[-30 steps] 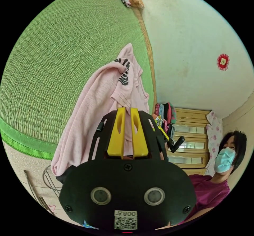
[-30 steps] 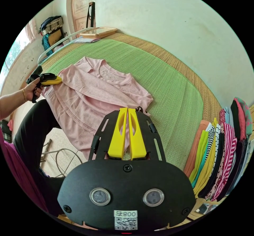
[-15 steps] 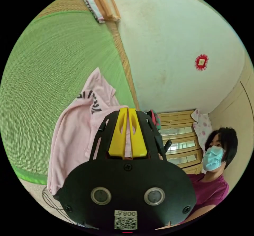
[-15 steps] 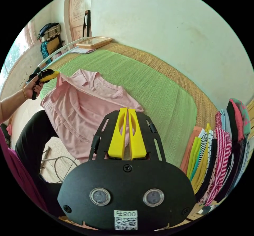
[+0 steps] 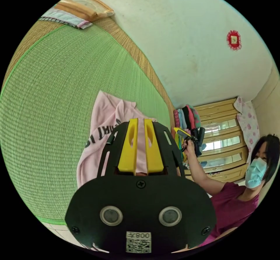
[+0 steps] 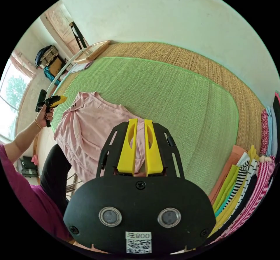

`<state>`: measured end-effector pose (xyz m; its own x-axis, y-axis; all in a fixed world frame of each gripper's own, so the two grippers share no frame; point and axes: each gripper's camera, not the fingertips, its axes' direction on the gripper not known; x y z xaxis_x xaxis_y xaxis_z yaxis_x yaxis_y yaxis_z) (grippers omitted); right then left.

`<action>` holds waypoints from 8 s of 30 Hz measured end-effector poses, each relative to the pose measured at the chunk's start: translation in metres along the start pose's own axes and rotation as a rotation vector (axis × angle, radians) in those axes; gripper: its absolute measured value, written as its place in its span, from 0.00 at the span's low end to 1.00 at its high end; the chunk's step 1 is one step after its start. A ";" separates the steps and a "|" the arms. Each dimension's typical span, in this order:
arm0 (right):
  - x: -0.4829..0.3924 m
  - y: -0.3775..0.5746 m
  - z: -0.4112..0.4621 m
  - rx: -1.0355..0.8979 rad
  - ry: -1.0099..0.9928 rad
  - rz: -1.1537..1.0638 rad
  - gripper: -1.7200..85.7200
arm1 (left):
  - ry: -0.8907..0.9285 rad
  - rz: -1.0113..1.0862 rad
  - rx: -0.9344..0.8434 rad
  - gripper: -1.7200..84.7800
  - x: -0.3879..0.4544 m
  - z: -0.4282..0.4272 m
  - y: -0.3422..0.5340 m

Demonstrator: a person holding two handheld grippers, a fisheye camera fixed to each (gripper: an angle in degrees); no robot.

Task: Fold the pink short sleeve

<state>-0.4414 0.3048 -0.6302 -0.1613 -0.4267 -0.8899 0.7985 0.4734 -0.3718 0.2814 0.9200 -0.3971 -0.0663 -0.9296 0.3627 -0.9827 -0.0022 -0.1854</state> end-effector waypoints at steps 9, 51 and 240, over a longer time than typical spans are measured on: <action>-0.038 0.023 0.082 -0.136 0.134 -0.112 0.02 | -0.304 0.172 -0.218 0.03 0.059 0.072 -0.019; -0.060 0.222 -0.032 0.000 -0.160 0.184 0.09 | -0.103 -0.093 -0.089 0.10 -0.030 -0.057 0.155; 0.104 0.365 0.135 0.270 -0.397 0.600 0.02 | -0.390 0.029 0.036 0.04 -0.151 0.010 -0.029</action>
<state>-0.0883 0.3293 -0.8228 0.5242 -0.4246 -0.7382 0.8056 0.5284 0.2681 0.3221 1.0563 -0.4556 -0.0165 -0.9997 -0.0168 -0.9741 0.0199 -0.2251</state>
